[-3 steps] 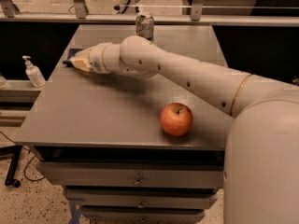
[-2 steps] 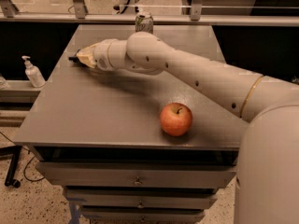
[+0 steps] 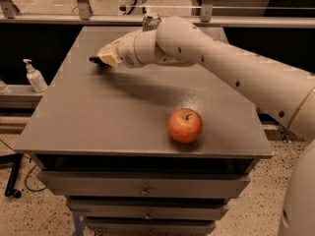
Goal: Move rxbar blueberry near 7up can
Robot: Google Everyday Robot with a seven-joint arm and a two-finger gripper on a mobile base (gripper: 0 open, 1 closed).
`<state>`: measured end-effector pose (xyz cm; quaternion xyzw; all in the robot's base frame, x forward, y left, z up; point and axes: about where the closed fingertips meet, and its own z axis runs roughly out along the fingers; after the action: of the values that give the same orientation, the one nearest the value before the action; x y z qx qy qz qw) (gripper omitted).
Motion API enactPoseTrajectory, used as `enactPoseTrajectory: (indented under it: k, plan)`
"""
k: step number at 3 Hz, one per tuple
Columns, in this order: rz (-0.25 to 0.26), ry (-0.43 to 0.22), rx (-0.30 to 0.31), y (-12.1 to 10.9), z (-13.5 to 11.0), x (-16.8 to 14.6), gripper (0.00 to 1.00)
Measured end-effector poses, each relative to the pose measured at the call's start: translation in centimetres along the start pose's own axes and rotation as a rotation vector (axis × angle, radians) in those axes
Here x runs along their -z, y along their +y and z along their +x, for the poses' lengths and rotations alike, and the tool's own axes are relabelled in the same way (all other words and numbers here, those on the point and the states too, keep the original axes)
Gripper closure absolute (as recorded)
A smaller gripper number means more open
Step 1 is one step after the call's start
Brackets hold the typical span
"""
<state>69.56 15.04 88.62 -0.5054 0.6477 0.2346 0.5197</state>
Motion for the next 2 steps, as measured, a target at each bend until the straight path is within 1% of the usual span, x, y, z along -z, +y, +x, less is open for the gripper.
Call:
enactPoseTrajectory:
  k: [1,2]
  plan:
    - [-0.012,0.11,0.037,-0.7,2.3,3.5,1.0]
    - [0.006,0.241,0.035,-2.9,6.1,7.2,1.0]
